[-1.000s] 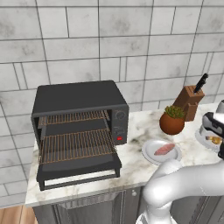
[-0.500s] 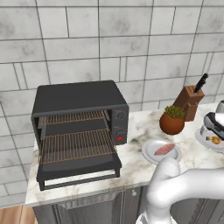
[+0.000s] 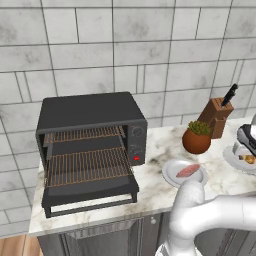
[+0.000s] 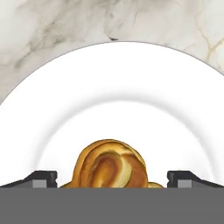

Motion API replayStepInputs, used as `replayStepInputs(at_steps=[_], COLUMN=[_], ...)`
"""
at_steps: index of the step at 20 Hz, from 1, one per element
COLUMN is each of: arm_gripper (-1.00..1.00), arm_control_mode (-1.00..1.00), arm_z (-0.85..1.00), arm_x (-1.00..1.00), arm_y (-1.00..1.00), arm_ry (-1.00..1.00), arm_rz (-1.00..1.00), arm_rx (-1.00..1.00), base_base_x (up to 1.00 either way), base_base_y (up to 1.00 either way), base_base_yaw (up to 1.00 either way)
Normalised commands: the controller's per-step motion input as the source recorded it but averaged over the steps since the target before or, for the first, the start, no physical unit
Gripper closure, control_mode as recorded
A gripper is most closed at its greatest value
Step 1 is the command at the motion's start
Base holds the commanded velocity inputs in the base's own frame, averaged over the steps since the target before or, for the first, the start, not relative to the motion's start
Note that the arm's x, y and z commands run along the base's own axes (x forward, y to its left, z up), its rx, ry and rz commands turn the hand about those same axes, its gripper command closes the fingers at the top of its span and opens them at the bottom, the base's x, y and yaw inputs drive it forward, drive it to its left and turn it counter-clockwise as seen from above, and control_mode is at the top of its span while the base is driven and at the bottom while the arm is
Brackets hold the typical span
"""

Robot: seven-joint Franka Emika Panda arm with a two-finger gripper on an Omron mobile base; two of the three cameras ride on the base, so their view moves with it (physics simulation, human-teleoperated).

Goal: Open the toaster oven door. Place the bread on the bottom rack in the toaster oven and place the steak on the top rack.

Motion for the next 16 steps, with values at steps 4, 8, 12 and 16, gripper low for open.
replayStepInputs(at_steps=[4, 8, 12, 16], arm_gripper=[1.0, 1.0, 1.0, 1.0], arm_control_mode=[-1.0, -1.0, -1.0, -1.0], arm_z=[0.51, 0.54, 0.5, 0.93], arm_x=[-0.94, -1.0, -1.0, -0.73], arm_y=[0.31, 0.97, 1.0, 1.0], arm_ry=[-0.11, -0.25, -0.28, -0.15], arm_rz=[0.08, 0.18, 0.21, 0.13], arm_rx=[0.0, 0.0, -0.05, -0.12], base_base_x=[0.0, 0.0, 0.0, 0.0], base_base_y=[0.0, 0.0, 0.0, 0.0], base_base_yaw=[0.0, 0.0, 0.0, 0.0])
